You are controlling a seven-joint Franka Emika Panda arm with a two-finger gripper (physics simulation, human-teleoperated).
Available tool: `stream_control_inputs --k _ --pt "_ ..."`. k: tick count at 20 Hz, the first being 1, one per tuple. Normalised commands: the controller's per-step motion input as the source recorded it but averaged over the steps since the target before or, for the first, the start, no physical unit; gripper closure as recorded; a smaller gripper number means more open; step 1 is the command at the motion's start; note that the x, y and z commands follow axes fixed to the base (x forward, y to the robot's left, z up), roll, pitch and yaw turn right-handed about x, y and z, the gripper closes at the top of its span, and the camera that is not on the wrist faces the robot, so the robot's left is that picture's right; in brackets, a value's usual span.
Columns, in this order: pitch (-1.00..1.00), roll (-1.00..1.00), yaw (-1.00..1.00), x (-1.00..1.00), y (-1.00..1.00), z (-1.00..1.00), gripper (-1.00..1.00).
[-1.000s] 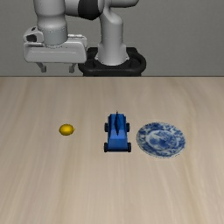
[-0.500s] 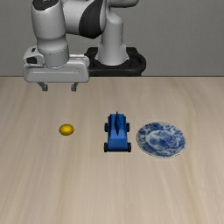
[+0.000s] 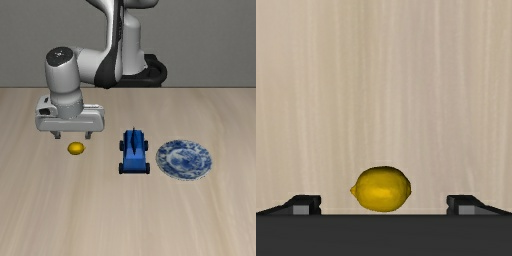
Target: Pick up the lemon and put it on the plate
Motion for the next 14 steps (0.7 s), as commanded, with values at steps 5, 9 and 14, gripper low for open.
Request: stream_control_inputs --k 5,9,14 --pt "0.00 0.00 0.00 0.00 0.00 -1.00 -1.00" --pt "0.00 0.00 0.00 -0.25 0.00 -0.25 1.00" --pt "0.00 0.00 0.00 0.00 0.00 0.00 1.00"
